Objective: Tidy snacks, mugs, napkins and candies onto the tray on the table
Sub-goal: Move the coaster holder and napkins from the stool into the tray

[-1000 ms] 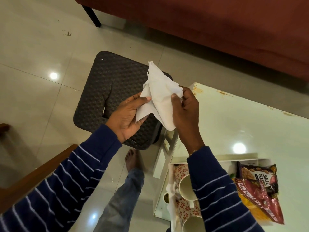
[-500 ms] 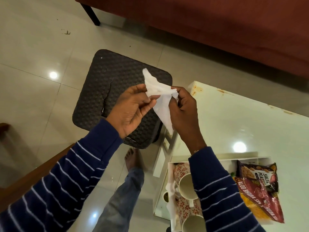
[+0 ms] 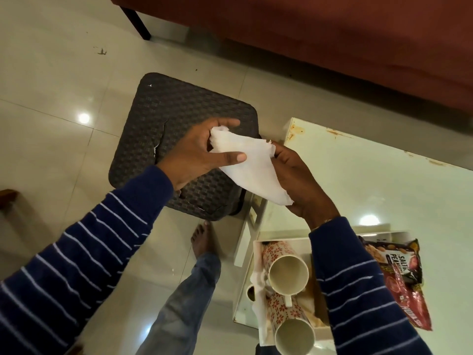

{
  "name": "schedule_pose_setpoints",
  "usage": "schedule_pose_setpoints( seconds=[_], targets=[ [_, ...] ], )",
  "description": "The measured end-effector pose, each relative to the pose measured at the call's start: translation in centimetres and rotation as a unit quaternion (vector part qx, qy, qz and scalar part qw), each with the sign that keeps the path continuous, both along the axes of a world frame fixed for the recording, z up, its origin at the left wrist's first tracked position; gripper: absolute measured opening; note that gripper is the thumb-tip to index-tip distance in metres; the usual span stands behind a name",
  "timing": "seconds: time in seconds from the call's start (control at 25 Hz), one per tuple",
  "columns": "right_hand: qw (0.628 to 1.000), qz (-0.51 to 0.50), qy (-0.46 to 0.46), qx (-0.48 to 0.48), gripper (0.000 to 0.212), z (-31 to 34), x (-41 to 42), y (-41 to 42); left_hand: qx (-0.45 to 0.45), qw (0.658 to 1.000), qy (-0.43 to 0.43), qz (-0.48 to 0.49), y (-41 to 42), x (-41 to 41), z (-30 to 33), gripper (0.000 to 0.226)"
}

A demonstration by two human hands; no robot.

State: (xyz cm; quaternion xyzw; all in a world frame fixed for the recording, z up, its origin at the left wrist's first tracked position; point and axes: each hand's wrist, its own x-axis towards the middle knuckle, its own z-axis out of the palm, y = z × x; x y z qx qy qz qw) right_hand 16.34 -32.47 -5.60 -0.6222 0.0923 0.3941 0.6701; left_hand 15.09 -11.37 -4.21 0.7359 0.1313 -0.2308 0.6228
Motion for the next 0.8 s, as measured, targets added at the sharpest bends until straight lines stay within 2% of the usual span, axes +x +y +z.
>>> schedule_pose_setpoints(
  seconds=[0.08, 0.16, 0.24, 0.32, 0.44, 0.52, 0.6, 0.72, 0.8],
  targets=[
    [0.999, -0.033, 0.036, 0.009, 0.035, 0.2, -0.6, -1.6, 0.046, 0.998, -0.031, 0.002, -1.2, 0.1, 0.2, 0.044],
    [0.998, -0.044, 0.047, -0.006, 0.049, 0.8, -1.7, -3.4, 0.084, 0.995, -0.056, -0.004, -3.0, 0.0, 0.7, 0.033],
    [0.993, 0.018, -0.06, -0.101, 0.058, 1.9, -2.9, -5.1, 0.098, 0.992, -0.069, -0.03, -4.8, -0.2, 1.2, 0.031],
    [0.97, 0.027, -0.141, -0.195, 0.056, 2.2, -4.5, -7.0, 0.096, 0.989, -0.091, -0.06, -6.7, -0.5, 1.9, 0.026],
    [0.961, -0.021, -0.156, -0.227, 0.053, 3.2, -7.7, -10.6, 0.084, 0.983, -0.129, -0.101, -10.0, -1.2, 2.9, 0.017],
    [0.959, -0.074, -0.16, -0.221, 0.045, 3.6, -10.2, -12.9, 0.057, 0.984, -0.114, -0.123, -12.1, -1.8, 3.7, 0.022],
    [0.949, -0.131, -0.164, -0.235, 0.031, 4.3, -12.8, -15.0, 0.032, 0.977, -0.101, -0.185, -14.2, -2.4, 4.3, 0.039],
    [0.901, -0.184, -0.194, -0.342, 0.022, 5.1, -16.8, -17.0, 0.031, 0.944, -0.088, -0.317, -17.3, -3.4, 4.7, 0.062],
    [0.863, -0.229, -0.212, -0.398, 0.025, 5.2, -19.3, -17.8, 0.087, 0.915, -0.113, -0.376, -19.7, -4.3, 4.0, 0.054]
  ],
)
